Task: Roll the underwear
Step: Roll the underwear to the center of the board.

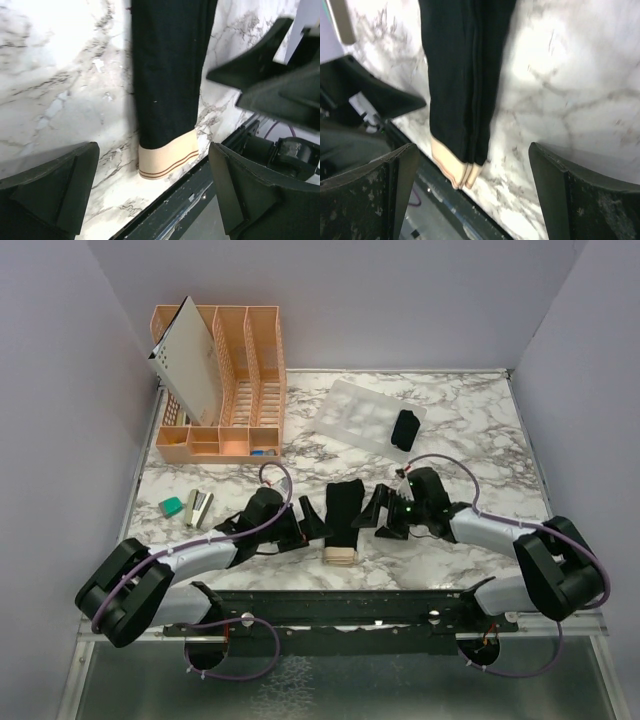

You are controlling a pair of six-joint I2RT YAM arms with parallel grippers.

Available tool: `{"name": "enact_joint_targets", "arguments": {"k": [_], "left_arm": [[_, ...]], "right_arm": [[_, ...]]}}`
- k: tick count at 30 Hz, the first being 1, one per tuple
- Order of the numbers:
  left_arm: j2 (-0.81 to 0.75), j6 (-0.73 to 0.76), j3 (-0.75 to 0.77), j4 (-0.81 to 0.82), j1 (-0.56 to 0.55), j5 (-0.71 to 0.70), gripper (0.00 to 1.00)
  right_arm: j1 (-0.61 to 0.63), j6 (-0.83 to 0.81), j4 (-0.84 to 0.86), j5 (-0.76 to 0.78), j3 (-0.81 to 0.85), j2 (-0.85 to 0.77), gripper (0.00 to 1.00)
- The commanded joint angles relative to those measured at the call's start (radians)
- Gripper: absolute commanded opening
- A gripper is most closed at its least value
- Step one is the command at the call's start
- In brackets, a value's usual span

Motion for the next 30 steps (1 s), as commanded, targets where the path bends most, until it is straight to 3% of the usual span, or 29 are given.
{"name": "enact_joint_targets", "arguments": {"k": [1,10,16,30], "left_arm": [[-0.045,-0.006,-0.039,-0.103,0.037,-0.084,0.99],[-0.028,-0.004,-0.036,-0.064,0.080,-0.027,0.99],[-0.025,0.005,-0.026,-0.077,0.087,-0.020,0.99],[-0.047,0.020,-0.017,-0.115,0.105,-0.012,0.98]], "right_arm": [[0.038,0.161,0.149,-0.105,-0.149,-0.076,0.94],[0.114,0.294,0.191,-0.073,-0.251,-0.100,0.77],[0.187,0.338,0.225,-0.052,-0.223,0.007,0.68],[0.190,0.466,0.208,0.106,-0.278,-0.033,0.52]]}}
